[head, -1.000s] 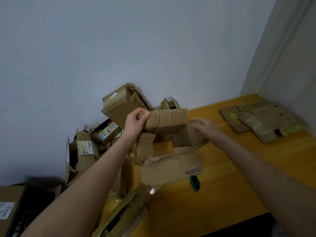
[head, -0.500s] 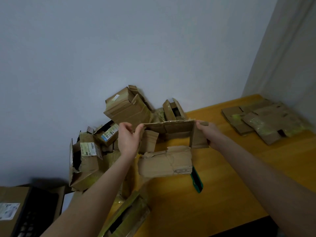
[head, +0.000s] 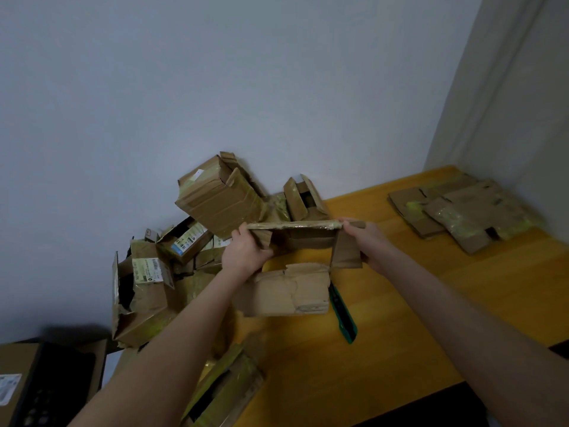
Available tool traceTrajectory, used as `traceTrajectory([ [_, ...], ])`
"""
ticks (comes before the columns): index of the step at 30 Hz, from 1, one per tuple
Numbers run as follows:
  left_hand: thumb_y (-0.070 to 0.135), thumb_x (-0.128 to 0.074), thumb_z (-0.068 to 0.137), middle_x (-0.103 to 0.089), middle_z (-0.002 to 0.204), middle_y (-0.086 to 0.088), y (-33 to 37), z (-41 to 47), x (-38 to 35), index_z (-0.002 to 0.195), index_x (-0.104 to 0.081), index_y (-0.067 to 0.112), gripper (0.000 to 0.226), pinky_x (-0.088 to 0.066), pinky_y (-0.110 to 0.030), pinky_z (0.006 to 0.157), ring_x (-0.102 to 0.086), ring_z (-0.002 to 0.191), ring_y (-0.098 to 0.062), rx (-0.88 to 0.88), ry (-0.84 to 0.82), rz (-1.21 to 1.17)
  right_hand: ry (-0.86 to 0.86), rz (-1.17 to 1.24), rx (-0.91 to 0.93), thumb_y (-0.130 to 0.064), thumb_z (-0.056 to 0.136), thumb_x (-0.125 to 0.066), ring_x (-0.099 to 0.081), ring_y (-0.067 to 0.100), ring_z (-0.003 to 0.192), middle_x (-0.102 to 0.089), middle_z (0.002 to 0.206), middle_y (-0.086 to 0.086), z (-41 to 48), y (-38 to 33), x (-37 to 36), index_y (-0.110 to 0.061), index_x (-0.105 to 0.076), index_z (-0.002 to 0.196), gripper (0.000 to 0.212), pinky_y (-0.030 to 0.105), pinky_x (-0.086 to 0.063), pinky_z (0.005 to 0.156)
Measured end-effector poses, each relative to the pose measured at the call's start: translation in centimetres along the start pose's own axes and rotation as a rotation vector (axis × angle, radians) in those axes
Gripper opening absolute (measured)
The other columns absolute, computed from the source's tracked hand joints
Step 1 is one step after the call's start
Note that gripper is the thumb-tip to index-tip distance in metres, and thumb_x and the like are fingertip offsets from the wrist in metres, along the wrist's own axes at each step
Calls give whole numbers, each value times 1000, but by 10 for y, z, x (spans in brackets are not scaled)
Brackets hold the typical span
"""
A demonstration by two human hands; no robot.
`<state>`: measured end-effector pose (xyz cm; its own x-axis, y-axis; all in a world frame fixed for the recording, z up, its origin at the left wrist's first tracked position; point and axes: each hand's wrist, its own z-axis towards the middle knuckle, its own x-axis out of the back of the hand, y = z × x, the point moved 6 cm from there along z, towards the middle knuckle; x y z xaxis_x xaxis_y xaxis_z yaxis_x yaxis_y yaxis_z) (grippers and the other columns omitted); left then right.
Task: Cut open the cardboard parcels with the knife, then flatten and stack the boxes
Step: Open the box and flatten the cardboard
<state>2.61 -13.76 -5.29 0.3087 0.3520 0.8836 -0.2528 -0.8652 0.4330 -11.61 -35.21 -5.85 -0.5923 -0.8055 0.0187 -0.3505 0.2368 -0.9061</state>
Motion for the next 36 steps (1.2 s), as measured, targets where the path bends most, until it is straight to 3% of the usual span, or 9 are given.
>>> traceTrajectory([
  [4, 26, -49, 99, -62, 107, -3, 1, -3, 8, 131, -48, 13, 35, -54, -28, 72, -62, 90, -15, -40, -177, -509, 38, 226, -72, -31, 97, -56, -60, 24, 95, -61, 112, 10, 8, 13, 15, -10, -56, 124, 34, 36, -53, 70],
  [9, 27, -39, 104, -61, 102, -3, 1, -16, 30, 113, -59, 23, 22, -48, -35, 80, -58, 88, -19, -29, -220, -845, -76, 502, -249, -53, 98, -41, -58, 33, 105, -59, 122, 18, 10, 33, 23, -13, -60, 123, 51, 46, -51, 83],
  [12, 30, -45, 99, -62, 109, -8, -7, -16, 32, 114, -63, 25, 24, -47, -39, 84, -56, 99, -27, -18, -398, -1043, -182, 456, -361, -67, 91, -36, -58, 35, 103, -61, 113, 19, 4, 44, 32, -4, -58, 118, 72, 44, -48, 77],
  [19, 55, -82, 64, -67, 109, -1, 5, -23, 19, 118, -70, 23, 63, -46, -32, 79, -59, 88, -16, -222, -693, -1124, -176, 2, -517, -47, 66, -77, -66, 26, 83, -65, 100, 14, -11, 67, 23, 2, -55, 125, 80, 29, -55, 52],
  [25, 52, -89, 55, -59, 113, -6, 7, -17, 9, 113, -70, 25, 67, -43, -41, 84, -52, 97, -23, -186, -670, -1356, -208, -45, -602, -66, 68, -68, -65, 26, 91, -68, 101, 12, -22, 85, 6, -8, -59, 126, 82, 33, -54, 64],
  [28, 46, -85, 62, -65, 109, -10, 12, -16, 6, 114, -64, 20, 62, -54, -51, 80, -63, 100, -28, -113, -565, -1563, -260, 54, -639, -67, 75, -61, -54, 29, 112, -60, 116, 10, -29, 100, -4, -17, -47, 139, 82, 44, -47, 91],
  [30, 42, -66, 82, -67, 111, -12, 16, -15, 8, 117, -60, 17, 43, -56, -54, 77, -67, 102, -31, -51, -461, -1712, -281, 94, -666, -66, 68, -66, -40, 37, 131, -46, 140, 12, -32, 113, -11, -22, -31, 149, 99, 58, -33, 106],
  [33, 43, -56, 91, -62, 126, -16, 25, -13, 6, 129, -55, 13, 48, -46, -59, 98, -59, 118, -36, 63, -425, -1929, -250, 166, -730, -67, 59, -70, -31, 49, 136, -23, 156, 19, -41, 128, -22, -25, -14, 154, 118, 66, -31, 102],
  [36, 46, -55, 92, -57, 133, -18, 34, -13, 5, 125, -57, 13, 46, -35, -61, 107, -53, 125, -39, 106, -387, -1990, -249, 356, -744, -65, 60, -70, -54, 41, 118, -51, 135, 21, -50, 128, -39, -10, -39, 141, 103, 59, -52, 80],
])
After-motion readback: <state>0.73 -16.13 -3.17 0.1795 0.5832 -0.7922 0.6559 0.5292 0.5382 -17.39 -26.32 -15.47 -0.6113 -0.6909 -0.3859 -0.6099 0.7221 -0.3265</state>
